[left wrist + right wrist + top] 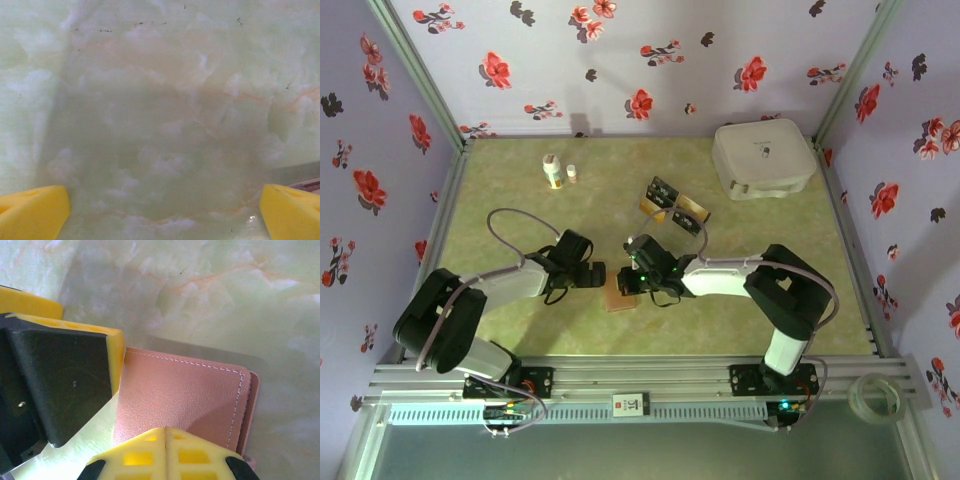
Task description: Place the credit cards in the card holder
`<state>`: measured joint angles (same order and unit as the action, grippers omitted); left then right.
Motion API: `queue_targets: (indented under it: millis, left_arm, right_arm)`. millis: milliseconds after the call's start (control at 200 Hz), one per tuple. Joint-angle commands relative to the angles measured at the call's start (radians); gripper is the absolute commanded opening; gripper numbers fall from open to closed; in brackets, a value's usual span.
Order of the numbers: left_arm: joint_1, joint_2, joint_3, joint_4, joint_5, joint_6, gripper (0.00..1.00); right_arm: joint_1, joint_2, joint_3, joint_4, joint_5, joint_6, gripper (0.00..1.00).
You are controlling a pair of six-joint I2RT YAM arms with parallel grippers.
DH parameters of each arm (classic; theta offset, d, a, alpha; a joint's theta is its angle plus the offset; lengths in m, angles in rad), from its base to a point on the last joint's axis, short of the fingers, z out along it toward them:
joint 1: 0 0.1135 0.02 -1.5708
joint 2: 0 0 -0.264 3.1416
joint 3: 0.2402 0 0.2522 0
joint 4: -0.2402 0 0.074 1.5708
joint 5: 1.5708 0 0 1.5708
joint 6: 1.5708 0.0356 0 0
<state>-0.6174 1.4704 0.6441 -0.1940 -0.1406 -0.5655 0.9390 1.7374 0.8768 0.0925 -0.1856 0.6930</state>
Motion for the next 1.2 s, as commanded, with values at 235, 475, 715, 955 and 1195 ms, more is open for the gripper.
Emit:
queue_targets:
  millis: [235,475,715,955,1195]
  left_arm:
    - [-0.006,0.059,-0.034,0.025,0.081,-0.02,1.0]
    - [0.003,-0.003,0.002,-0.034,0.051,-0.007,1.0]
    - [0.066,-0.148,0.062,-0.136,0.031,0.023,1.0]
    - [0.189,-0.361,0.143,-0.222,-0.05,0.091,1.0]
    - [0.367,-0.478,0.155,-0.09,-0.111,0.167,1.0]
  right_arm:
    - [-0.02,-0.047,-0.024,-0.003,-0.006,0.026,0.3]
    - [-0.042,-0.137,-0.045,-0.039,0.021,0.02,0.43]
    - [-0.114,-0.344,-0.073,-0.18,0.094,-0.022,0.54]
    - [-0.332,-0.675,-0.107,-0.429,0.239,-0.085,0.9]
    - [-0.582,-0.887,-0.077,-0.586,0.572,-0.117,0.99]
